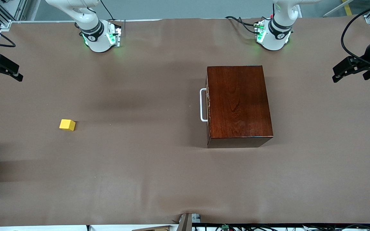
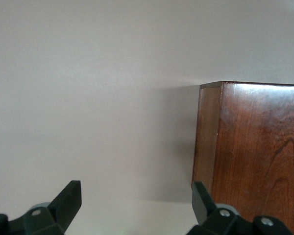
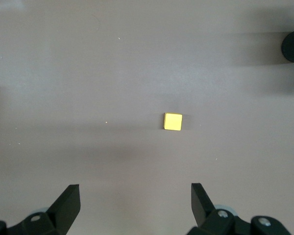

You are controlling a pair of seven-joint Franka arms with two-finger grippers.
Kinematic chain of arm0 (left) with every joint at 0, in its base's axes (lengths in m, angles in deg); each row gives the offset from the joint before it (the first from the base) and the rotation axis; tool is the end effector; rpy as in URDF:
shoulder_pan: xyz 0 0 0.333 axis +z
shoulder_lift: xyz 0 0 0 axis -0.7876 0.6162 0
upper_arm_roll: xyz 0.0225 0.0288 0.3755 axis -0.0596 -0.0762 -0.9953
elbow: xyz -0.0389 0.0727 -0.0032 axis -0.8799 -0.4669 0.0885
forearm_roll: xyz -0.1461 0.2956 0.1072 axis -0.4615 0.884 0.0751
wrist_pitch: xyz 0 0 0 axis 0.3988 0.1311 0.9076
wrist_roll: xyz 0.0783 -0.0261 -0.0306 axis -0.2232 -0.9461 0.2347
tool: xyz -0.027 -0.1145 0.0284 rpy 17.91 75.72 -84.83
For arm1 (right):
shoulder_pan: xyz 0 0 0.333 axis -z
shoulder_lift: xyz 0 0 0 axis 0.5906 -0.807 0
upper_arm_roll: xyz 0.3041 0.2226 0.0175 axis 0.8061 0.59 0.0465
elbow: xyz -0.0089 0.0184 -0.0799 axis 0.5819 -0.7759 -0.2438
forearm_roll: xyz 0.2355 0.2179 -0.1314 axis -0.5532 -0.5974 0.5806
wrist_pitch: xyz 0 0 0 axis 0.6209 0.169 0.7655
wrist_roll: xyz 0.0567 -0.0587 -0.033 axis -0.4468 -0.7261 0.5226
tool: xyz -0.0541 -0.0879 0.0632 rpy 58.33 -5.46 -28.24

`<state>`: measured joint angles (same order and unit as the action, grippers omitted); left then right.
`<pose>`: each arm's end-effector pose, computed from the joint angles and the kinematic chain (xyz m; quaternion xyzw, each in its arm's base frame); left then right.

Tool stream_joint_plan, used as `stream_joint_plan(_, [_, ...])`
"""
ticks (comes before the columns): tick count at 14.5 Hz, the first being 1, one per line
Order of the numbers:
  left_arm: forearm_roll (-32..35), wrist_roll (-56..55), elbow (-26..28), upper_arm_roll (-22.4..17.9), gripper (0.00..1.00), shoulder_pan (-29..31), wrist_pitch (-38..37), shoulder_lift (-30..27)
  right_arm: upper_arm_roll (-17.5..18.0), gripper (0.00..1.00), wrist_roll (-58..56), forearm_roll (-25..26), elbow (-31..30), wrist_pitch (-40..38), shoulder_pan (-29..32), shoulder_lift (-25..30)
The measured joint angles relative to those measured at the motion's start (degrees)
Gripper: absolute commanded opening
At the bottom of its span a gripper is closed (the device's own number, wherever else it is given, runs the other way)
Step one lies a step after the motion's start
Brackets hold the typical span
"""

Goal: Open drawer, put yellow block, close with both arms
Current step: 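Move the left gripper from rest toward the wooden box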

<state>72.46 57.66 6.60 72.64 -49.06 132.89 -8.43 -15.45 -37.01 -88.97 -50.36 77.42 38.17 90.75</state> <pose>0.4861 -0.0290 0.6943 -0.9993 -0.0288 -0.0142 0.0177 0.4806 -0.0249 0.6983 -0.9998 -0.0110 -0.0105 0.0128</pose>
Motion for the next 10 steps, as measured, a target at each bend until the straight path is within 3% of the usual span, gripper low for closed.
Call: stream_joint_plan(10, [0.0,0.0,0.2,0.9,1.0,-0.4,-0.1,0.9,0.0,1.0,0.1,0.0,0.0,-0.2,0.0,0.0])
